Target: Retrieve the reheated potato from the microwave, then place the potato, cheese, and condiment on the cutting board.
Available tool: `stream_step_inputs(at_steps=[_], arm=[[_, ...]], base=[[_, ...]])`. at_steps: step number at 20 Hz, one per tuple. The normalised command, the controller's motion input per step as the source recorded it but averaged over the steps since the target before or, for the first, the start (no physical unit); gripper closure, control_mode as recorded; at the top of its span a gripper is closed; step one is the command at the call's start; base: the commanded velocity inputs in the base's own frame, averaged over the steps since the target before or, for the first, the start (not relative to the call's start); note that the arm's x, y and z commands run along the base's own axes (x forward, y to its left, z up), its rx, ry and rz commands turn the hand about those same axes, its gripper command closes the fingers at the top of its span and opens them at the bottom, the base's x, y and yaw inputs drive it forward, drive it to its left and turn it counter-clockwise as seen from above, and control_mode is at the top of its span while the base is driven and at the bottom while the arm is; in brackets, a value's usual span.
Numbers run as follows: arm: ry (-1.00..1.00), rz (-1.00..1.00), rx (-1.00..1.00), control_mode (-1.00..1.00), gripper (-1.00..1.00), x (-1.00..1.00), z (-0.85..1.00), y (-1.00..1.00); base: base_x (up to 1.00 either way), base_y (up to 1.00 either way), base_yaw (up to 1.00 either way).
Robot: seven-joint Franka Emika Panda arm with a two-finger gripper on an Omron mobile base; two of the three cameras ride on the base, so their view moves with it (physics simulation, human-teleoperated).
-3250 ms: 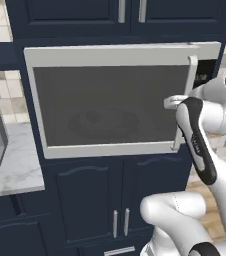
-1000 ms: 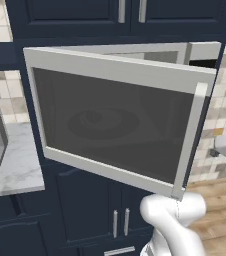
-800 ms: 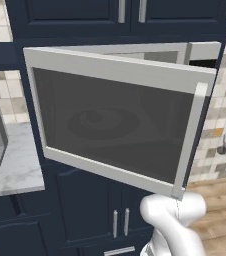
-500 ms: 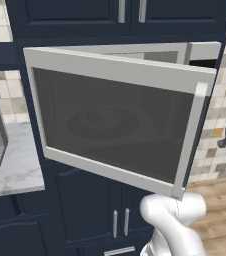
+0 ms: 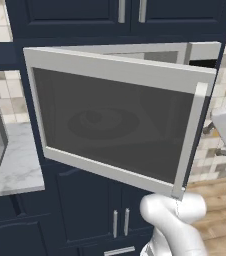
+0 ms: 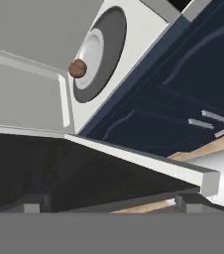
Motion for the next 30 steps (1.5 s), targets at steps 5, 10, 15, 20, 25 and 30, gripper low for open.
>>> stream_step_inputs(at_steps=[5, 10, 15, 20, 25, 30], arm=[[0.05, 0.1, 0.13, -1.0, -1.0, -0.01, -0.01, 0.42], [0.04, 0.17, 0.14, -1.0, -1.0, -0.19, 0.0, 0.31], [0.05, 0.17, 0.1, -1.0, -1.0, -0.15, 0.0, 0.45], [0.04, 0.17, 0.07, -1.0, -1.0, -0.17, -0.01, 0.53], [0.01, 0.17, 0.05, -1.0, -1.0, -0.22, -0.05, 0.6], [0.0, 0.15, 0.05, -1.0, -1.0, -0.21, -0.06, 0.62]], base=[[0.0, 0.0, 0.0], [0.0, 0.0, 0.0], [0.0, 0.0, 0.0], [0.0, 0.0, 0.0], [0.0, 0.0, 0.0], [0.0, 0.0, 0.0]])
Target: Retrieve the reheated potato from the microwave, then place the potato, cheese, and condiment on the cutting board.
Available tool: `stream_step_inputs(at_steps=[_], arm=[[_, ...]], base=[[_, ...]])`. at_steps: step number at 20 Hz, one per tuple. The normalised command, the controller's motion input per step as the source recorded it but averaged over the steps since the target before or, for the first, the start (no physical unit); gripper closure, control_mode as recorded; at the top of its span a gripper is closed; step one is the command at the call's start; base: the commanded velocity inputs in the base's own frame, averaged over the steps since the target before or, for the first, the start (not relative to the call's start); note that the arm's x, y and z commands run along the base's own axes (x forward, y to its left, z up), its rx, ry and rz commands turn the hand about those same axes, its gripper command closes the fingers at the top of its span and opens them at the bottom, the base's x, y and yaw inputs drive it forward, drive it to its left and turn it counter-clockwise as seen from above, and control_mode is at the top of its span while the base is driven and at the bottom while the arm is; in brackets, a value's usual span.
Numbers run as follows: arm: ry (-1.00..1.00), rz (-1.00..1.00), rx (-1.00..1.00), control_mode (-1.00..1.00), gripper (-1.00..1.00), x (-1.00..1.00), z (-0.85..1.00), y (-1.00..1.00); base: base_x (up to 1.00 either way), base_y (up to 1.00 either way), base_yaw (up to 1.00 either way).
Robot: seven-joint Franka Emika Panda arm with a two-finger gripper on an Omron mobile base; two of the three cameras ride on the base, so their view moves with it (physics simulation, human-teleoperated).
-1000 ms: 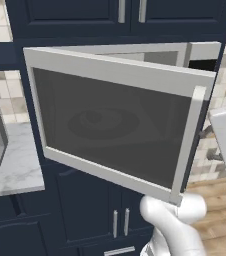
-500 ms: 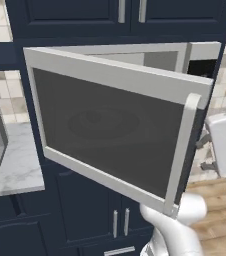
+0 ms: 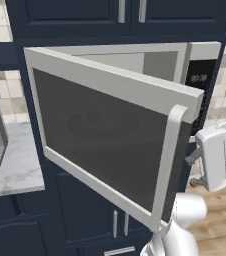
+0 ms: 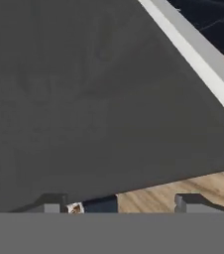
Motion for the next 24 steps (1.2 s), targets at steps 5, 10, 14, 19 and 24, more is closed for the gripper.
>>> stream_step_inputs(at_steps=[5, 10, 14, 19, 24], arm=[[0.03, 0.14, 0.05, -1.0, -1.0, -0.15, -0.05, 0.67], [0.05, 0.14, 0.06, -1.0, -1.0, -0.1, -0.05, 0.63], [0.05, 0.14, 0.06, -1.0, -1.0, -0.07, -0.08, 0.63], [0.04, 0.14, 0.07, -1.0, -1.0, -0.05, -0.13, 0.62], [0.02, 0.11, 0.07, -1.0, -1.0, -0.01, -0.2, 0.67]], base=[[0.0, 0.0, 0.0], [0.0, 0.0, 0.0], [0.0, 0.0, 0.0], [0.0, 0.0, 0.0], [0.0, 0.0, 0.0]])
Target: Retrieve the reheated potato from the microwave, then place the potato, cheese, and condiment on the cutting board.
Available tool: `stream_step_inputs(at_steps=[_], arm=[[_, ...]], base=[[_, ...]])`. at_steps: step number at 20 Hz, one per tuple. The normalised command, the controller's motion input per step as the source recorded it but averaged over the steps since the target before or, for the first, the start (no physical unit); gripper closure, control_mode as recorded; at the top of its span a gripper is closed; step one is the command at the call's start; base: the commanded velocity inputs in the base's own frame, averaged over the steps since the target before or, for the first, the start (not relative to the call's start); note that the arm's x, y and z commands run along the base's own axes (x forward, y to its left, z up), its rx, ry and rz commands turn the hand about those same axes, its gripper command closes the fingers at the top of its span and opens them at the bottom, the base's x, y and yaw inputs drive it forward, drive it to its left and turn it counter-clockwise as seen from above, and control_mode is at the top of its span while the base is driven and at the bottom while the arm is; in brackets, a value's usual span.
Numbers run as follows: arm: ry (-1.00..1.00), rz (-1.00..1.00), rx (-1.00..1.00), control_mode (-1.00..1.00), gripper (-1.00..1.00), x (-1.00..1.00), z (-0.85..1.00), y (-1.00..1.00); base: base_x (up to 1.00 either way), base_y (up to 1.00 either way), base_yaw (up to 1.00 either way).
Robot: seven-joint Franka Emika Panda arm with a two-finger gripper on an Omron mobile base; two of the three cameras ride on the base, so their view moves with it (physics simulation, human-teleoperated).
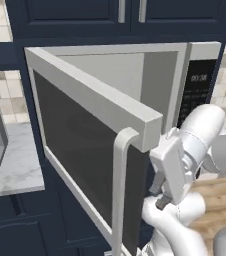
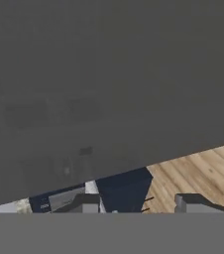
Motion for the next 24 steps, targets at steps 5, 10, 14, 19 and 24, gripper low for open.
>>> stream_step_inputs(at_steps=[5, 10, 14, 19, 24], arm=[[0.0, 0.05, 0.06, -1.0, -1.0, 0.0, -0.22, 0.69], [0.0, 0.01, 0.05, -1.0, -1.0, 0.03, -0.22, 0.65], [0.0, 0.0, 0.04, -1.0, -1.0, 0.08, -0.22, 0.63], [-0.01, 0.0, 0.01, -1.0, -1.0, 0.12, -0.18, 0.55], [-0.03, 0.0, 0.0, -1.0, -1.0, 0.12, -0.12, 0.5]], base=[[0.0, 0.0, 0.0], [0.0, 0.0, 0.0], [0.0, 0.0, 0.0], [0.0, 0.0, 0.0], [0.0, 0.0, 0.0]])
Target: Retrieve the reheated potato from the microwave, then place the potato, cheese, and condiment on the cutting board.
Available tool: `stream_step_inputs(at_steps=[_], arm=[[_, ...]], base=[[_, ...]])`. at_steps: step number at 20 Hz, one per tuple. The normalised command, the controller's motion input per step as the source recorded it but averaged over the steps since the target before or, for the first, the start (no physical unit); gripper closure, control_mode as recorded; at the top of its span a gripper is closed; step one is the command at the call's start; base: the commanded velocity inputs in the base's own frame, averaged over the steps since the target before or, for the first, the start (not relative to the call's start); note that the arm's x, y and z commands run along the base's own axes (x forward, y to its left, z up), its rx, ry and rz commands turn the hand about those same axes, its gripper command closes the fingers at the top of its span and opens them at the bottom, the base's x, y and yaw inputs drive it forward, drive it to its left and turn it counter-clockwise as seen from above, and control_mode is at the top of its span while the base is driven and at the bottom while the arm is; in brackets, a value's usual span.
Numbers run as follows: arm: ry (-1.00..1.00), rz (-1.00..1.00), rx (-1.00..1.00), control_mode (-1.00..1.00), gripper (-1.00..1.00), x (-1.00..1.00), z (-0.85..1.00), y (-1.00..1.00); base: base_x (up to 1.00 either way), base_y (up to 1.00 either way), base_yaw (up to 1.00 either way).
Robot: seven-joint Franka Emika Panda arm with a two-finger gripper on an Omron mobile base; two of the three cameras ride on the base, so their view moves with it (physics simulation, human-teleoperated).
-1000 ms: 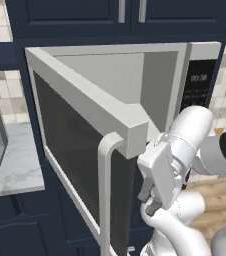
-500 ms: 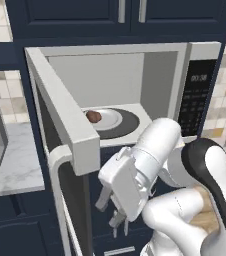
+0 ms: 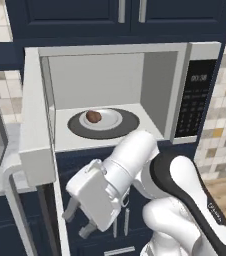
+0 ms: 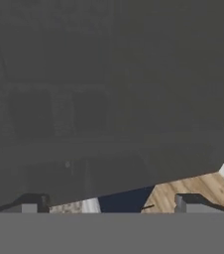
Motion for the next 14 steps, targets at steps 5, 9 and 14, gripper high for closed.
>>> stream_step_inputs(at_steps=[5, 9, 14], arm=[[-0.07, -0.02, 0.0, -1.0, -1.0, 0.1, -0.11, 0.44], [-0.11, -0.05, 0.0, -1.0, -1.0, 0.05, -0.06, 0.2], [-0.08, 0.0, 0.0, -1.0, -1.0, -0.01, 0.07, -0.36]], base=[[0.0, 0.0, 0.0], [0.0, 0.0, 0.0], [0.0, 0.0, 0.0]])
